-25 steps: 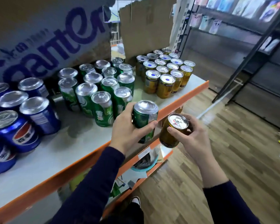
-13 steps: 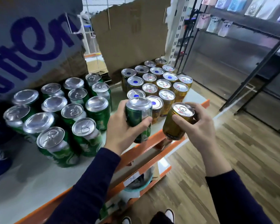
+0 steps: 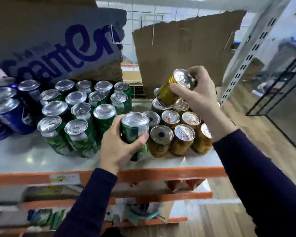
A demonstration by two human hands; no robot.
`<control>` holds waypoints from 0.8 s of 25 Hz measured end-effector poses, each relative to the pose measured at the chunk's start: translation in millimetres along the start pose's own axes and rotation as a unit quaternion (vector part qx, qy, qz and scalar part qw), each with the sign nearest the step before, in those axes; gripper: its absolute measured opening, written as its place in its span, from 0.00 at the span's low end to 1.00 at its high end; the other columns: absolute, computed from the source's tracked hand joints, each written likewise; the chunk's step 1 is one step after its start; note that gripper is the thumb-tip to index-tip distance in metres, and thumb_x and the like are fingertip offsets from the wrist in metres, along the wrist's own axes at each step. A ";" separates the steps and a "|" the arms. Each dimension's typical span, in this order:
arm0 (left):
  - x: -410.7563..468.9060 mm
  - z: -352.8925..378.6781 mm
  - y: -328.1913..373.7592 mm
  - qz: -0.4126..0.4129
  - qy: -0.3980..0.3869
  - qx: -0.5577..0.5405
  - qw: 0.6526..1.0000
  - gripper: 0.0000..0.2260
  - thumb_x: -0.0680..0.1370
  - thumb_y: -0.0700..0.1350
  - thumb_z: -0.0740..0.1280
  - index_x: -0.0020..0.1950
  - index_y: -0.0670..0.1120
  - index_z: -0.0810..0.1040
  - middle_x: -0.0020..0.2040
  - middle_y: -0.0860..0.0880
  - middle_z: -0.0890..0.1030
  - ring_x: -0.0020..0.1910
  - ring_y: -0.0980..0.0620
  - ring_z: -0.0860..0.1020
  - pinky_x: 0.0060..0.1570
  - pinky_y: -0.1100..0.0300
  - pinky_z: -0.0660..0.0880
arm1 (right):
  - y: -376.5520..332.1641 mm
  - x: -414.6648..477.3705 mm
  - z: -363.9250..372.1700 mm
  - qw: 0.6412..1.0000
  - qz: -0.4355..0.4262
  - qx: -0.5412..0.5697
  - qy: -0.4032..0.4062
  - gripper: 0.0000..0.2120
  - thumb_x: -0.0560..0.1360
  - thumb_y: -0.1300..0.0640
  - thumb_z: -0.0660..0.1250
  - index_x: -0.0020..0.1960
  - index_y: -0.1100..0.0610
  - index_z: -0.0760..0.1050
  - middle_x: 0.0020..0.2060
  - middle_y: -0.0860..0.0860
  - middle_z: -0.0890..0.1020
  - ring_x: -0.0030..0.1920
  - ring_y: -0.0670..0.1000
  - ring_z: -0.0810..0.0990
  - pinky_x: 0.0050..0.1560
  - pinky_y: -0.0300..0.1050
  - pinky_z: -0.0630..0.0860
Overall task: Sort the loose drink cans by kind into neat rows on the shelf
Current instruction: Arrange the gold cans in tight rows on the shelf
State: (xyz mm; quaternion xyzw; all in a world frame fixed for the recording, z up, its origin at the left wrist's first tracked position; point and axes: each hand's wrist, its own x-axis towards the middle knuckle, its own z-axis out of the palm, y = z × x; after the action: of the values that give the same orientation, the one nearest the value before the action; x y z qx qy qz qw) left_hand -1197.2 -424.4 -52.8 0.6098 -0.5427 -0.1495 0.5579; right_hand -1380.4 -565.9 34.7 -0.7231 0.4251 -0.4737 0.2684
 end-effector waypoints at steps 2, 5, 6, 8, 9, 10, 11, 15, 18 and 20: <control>-10.8 0.5 3.3 -0.016 0.034 0.032 0.999 0.21 0.62 0.66 0.71 0.51 0.64 0.70 0.46 0.67 0.79 0.44 0.67 0.78 0.40 0.76 0.70 | 3.6 21.8 24.7 0.998 -0.011 0.014 -0.068 0.26 0.67 0.45 0.76 0.57 0.53 0.69 0.47 0.43 0.78 0.45 0.38 0.79 0.42 0.34 0.76; -21.1 0.6 5.5 -0.040 0.070 0.054 0.995 0.23 0.63 0.66 0.71 0.54 0.60 0.72 0.45 0.62 0.81 0.44 0.63 0.79 0.41 0.72 0.72 | 13.4 40.7 59.6 0.988 -0.025 -0.015 -0.154 0.26 0.68 0.46 0.76 0.58 0.52 0.67 0.50 0.47 0.78 0.49 0.46 0.78 0.46 0.38 0.77; -23.5 0.2 5.6 -0.049 0.077 0.062 0.994 0.24 0.64 0.66 0.71 0.55 0.58 0.72 0.45 0.60 0.81 0.44 0.62 0.79 0.41 0.68 0.73 | 17.7 43.0 67.6 0.981 -0.034 -0.037 -0.187 0.26 0.68 0.46 0.76 0.59 0.52 0.67 0.51 0.48 0.77 0.48 0.45 0.78 0.46 0.36 0.75; -26.9 -0.5 5.0 -0.058 0.085 0.082 0.991 0.25 0.64 0.66 0.71 0.55 0.57 0.72 0.46 0.60 0.80 0.45 0.61 0.78 0.42 0.67 0.73 | 28.1 44.1 78.4 0.960 -0.055 -0.093 -0.257 0.28 0.69 0.48 0.75 0.63 0.54 0.69 0.55 0.51 0.78 0.51 0.48 0.78 0.51 0.38 0.74; -29.5 -1.0 4.7 -0.062 0.089 0.092 0.990 0.25 0.64 0.65 0.71 0.56 0.57 0.72 0.46 0.60 0.80 0.45 0.62 0.78 0.42 0.68 0.73 | 33.3 43.1 82.8 0.946 -0.075 -0.127 -0.289 0.28 0.69 0.48 0.75 0.65 0.55 0.70 0.57 0.52 0.79 0.55 0.51 0.78 0.54 0.40 0.72; -31.4 -1.7 4.9 -0.066 0.092 0.102 0.988 0.25 0.64 0.65 0.71 0.56 0.57 0.72 0.47 0.60 0.80 0.46 0.62 0.78 0.43 0.68 0.73 | 37.5 41.7 86.9 0.929 -0.100 -0.164 -0.315 0.28 0.70 0.49 0.74 0.67 0.55 0.70 0.59 0.53 0.79 0.57 0.53 0.77 0.55 0.40 0.70; -33.2 -3.1 5.2 -0.068 0.094 0.113 0.987 0.25 0.64 0.65 0.71 0.56 0.56 0.72 0.47 0.60 0.80 0.47 0.61 0.78 0.44 0.66 0.73 | 40.4 39.7 90.9 0.912 -0.121 -0.197 -0.338 0.28 0.71 0.49 0.73 0.68 0.55 0.71 0.60 0.54 0.78 0.59 0.54 0.76 0.55 0.41 0.69; -36.7 -10.5 6.5 -0.065 0.101 0.179 0.976 0.28 0.64 0.65 0.69 0.57 0.50 0.73 0.50 0.54 0.77 0.48 0.57 0.74 0.47 0.62 0.71 | 42.3 35.9 97.1 0.878 -0.115 -0.263 -0.384 0.24 0.76 0.44 0.65 0.67 0.55 0.72 0.59 0.56 0.78 0.59 0.57 0.76 0.56 0.49 0.73; -35.9 -18.0 8.4 -0.067 0.103 0.208 0.970 0.29 0.63 0.61 0.73 0.59 0.49 0.72 0.51 0.53 0.74 0.43 0.61 0.70 0.44 0.69 0.65 | 39.1 28.1 93.1 0.871 -0.119 -0.291 -0.378 0.27 0.79 0.40 0.58 0.69 0.58 0.70 0.64 0.58 0.75 0.64 0.58 0.72 0.60 0.50 0.70; -34.4 -27.1 7.4 -0.057 0.098 0.232 0.966 0.29 0.63 0.56 0.76 0.60 0.49 0.72 0.51 0.54 0.74 0.43 0.60 0.70 0.43 0.69 0.65 | 34.4 17.0 90.2 0.870 -0.130 -0.301 -0.368 0.25 0.79 0.42 0.58 0.67 0.59 0.72 0.66 0.57 0.73 0.64 0.58 0.72 0.58 0.49 0.71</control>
State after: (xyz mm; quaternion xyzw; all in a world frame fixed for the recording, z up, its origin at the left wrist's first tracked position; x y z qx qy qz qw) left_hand -1192.1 -380.3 -52.1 0.7645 -0.4691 0.0097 0.4419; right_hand -1307.2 -599.0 -21.5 -0.9394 0.3199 -0.0532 0.1111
